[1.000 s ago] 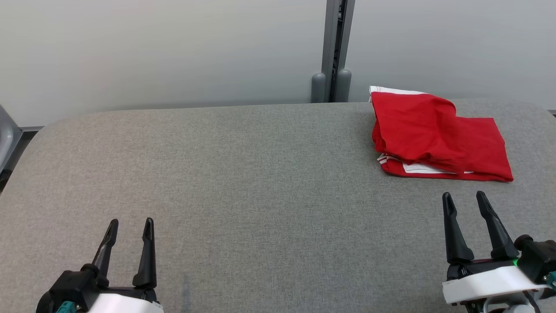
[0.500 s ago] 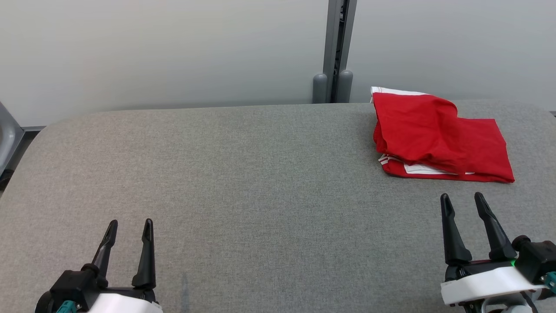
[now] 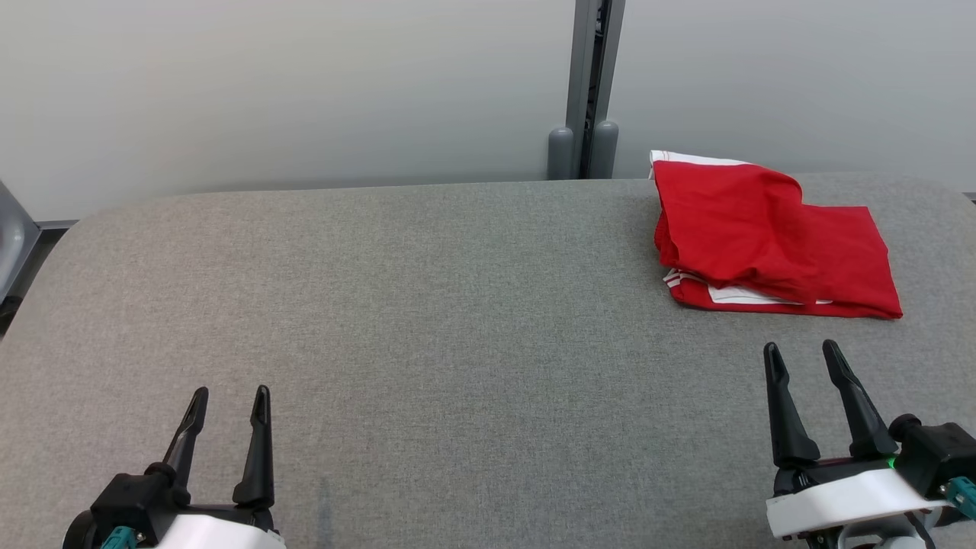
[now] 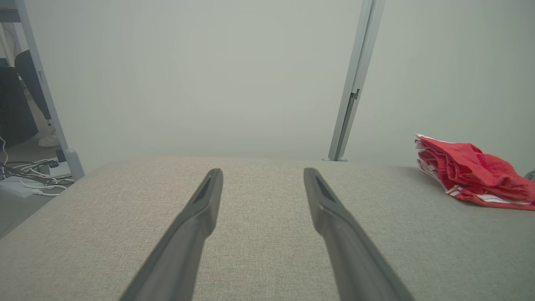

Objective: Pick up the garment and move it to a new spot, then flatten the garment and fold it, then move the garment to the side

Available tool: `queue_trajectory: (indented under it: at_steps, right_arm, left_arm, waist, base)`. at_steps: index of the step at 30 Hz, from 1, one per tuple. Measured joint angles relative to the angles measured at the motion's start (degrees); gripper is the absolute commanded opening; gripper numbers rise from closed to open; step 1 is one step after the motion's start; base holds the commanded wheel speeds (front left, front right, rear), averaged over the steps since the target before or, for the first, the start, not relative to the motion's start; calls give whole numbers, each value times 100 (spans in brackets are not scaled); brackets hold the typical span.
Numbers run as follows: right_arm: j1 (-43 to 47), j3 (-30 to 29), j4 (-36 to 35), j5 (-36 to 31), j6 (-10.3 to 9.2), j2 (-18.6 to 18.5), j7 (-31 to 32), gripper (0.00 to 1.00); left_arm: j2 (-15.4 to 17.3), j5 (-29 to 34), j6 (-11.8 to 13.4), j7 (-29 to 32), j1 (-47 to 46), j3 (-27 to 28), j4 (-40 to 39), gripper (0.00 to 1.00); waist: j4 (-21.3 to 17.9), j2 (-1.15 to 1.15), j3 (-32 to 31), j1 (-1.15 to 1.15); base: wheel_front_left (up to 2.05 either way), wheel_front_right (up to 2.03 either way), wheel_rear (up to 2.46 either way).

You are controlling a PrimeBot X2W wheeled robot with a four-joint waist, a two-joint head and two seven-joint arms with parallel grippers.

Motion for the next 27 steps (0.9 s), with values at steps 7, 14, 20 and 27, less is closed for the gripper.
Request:
queue_trajectory:
  at_steps: [7, 14, 20, 27]
  right_arm:
    - [-3, 11, 9, 3, 0, -2, 0, 100]
    - [-4, -3, 12, 4, 0, -4, 0, 0]
    - [194, 32, 289, 13, 0, 55, 8, 0]
    - [165, 71, 405, 704, 0, 78, 154, 0]
  left_arm:
    - [-2, 2, -7, 0, -18, -10, 9, 100]
    - [-2, -1, -7, 0, -74, -42, 54, 0]
    - [-75, -13, -5, 46, 151, -44, 366, 0]
    - [-101, -717, -5, 331, 137, 104, 413, 0]
  waist:
    - [-23, 0, 22, 0]
    - [-22, 0, 26, 0]
    - [-22, 0, 25, 0]
    - [-14, 0, 23, 0]
  base:
    - [0, 0, 0]
    - [0, 0, 0]
    - [0, 0, 0]
    - [0, 0, 0]
